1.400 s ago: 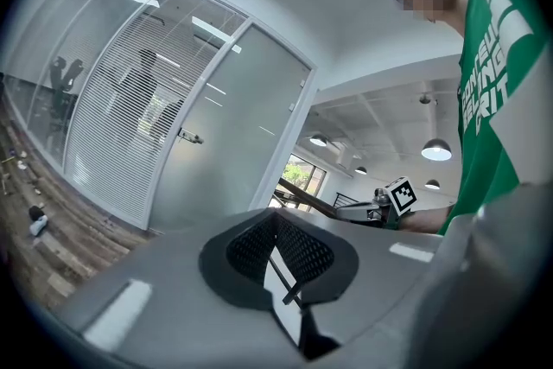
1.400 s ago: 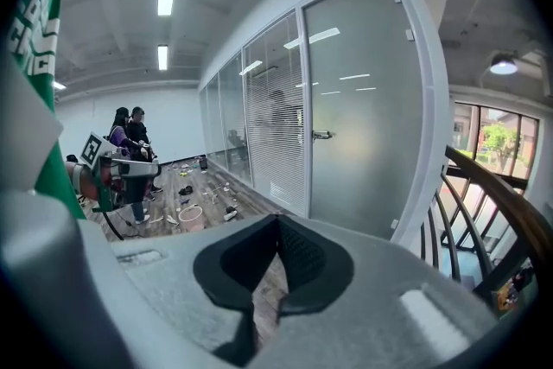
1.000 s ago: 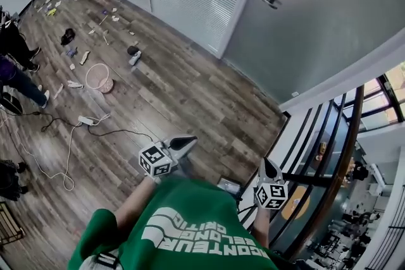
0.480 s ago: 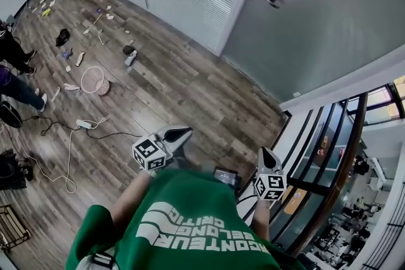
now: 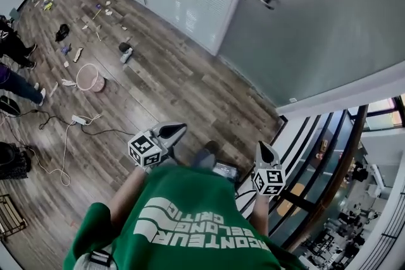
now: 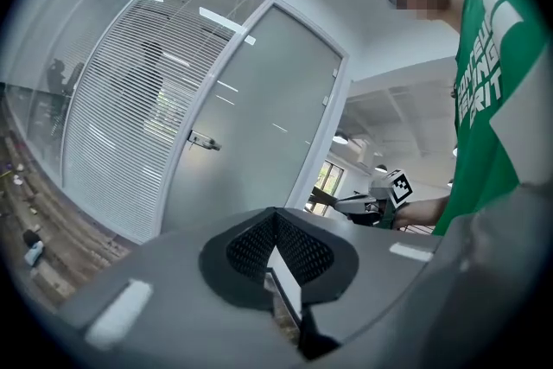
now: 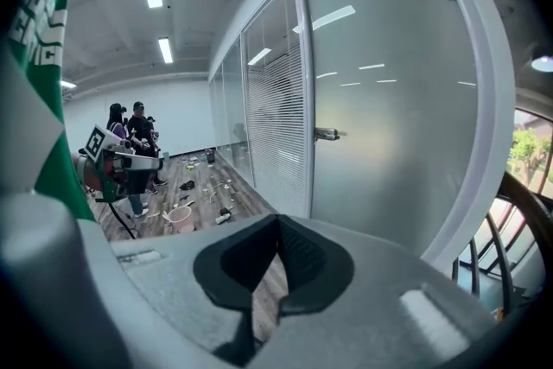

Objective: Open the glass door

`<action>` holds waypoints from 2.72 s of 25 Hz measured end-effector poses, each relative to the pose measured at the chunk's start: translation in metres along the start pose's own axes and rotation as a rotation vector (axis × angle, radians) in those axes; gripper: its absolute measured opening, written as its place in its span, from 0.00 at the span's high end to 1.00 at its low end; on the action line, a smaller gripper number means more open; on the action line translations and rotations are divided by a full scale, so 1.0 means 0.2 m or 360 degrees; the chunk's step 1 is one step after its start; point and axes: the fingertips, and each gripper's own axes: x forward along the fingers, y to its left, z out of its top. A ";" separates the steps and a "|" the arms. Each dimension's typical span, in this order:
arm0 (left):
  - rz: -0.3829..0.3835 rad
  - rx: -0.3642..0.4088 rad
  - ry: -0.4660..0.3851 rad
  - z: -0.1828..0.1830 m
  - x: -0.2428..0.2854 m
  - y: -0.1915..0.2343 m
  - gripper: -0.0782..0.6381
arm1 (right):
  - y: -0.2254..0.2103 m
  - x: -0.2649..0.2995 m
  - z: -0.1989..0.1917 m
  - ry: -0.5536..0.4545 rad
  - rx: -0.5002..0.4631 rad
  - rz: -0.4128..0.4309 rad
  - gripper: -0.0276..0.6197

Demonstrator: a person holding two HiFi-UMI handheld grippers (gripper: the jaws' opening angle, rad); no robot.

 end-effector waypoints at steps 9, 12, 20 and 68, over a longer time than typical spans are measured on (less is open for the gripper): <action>0.0108 0.0048 -0.0006 0.08 0.35 -0.04 0.88 | -0.48 0.11 0.04 -0.0023 0.0038 0.0053 0.97; 0.0136 0.0037 -0.0005 0.08 0.43 -0.06 0.88 | -0.56 0.12 0.04 -0.0020 0.0039 0.0080 0.97; 0.0120 0.0028 0.0008 0.05 0.59 -0.10 0.88 | -0.75 0.14 0.03 -0.0074 0.0218 0.0072 0.97; 0.0157 -0.0059 -0.0148 0.69 1.09 1.08 0.88 | -1.09 1.63 1.19 0.0139 -0.0542 0.0197 0.88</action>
